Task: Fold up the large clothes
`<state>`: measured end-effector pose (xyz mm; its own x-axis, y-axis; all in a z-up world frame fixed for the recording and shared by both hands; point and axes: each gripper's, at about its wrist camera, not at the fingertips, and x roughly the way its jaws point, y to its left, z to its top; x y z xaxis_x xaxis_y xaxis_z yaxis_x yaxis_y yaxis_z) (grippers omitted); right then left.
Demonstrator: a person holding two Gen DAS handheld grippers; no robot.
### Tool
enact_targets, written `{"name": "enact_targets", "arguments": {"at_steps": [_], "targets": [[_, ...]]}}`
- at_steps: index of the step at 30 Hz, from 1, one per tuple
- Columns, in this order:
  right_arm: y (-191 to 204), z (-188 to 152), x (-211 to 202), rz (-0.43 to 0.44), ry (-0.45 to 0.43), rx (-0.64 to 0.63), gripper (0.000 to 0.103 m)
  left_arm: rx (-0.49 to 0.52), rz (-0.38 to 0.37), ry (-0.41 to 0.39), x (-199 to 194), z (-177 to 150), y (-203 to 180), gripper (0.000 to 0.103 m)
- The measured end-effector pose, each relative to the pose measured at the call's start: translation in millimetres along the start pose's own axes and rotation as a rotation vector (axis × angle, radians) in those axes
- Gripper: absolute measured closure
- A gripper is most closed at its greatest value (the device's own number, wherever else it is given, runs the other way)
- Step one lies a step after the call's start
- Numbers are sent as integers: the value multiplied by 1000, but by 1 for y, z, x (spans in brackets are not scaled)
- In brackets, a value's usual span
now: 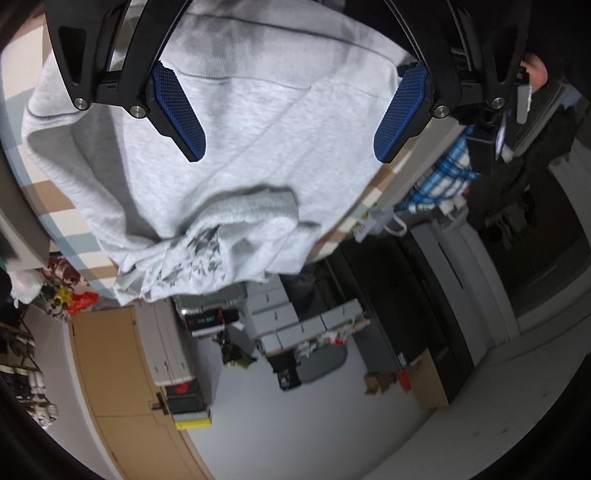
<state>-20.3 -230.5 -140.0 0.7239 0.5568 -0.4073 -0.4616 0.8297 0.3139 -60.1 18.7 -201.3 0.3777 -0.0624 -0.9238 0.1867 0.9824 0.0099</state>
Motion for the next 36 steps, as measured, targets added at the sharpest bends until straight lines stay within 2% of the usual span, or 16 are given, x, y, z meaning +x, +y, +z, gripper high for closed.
{"name": "enact_targets", "arguments": {"at_steps": [1, 4, 7, 11, 14, 17, 21, 22, 23, 26, 30, 33, 34, 36], "targets": [[2, -1, -1, -1, -4, -12, 10, -15, -1, -27, -4, 2, 5, 36], [3, -2, -6, 17, -19, -26, 10, -29, 49, -96, -15, 1, 11, 37], [-2, -2, -1, 21, -3, -3, 10, 10, 121, -153, -23, 3, 6, 37], [-12, 0, 6, 12, 34, 44, 10, 41, 130, -158, -16, 8, 1, 37], [-17, 1, 3, 20, 16, 69, 10, 45, 129, -161, -14, 10, 1, 37], [-22, 1, -1, 30, 2, 93, 10, 68, 128, -175, -25, -3, -8, 37], [-30, 2, -1, 34, 6, 139, 9, 99, 153, -181, -23, -3, -18, 38], [-32, 2, -1, 36, 7, 150, 9, 98, 149, -175, -20, -1, -20, 50], [-34, 2, -1, 37, 8, 159, 9, 100, 146, -166, -18, 1, -22, 67], [-38, 2, -3, 40, -3, 177, 10, 114, 166, -168, -15, 4, -32, 81], [-40, 2, -5, 42, -5, 197, 9, 105, 202, -189, -19, 0, -33, 86], [-41, 2, -6, 41, -10, 200, 9, 66, 220, -204, -26, -9, -20, 89], [-41, 2, -6, 39, -11, 204, 9, 45, 215, -194, -26, -12, -13, 91], [-42, 2, -7, 32, -15, 213, 9, -78, 183, -163, -23, -15, 10, 92]]}}
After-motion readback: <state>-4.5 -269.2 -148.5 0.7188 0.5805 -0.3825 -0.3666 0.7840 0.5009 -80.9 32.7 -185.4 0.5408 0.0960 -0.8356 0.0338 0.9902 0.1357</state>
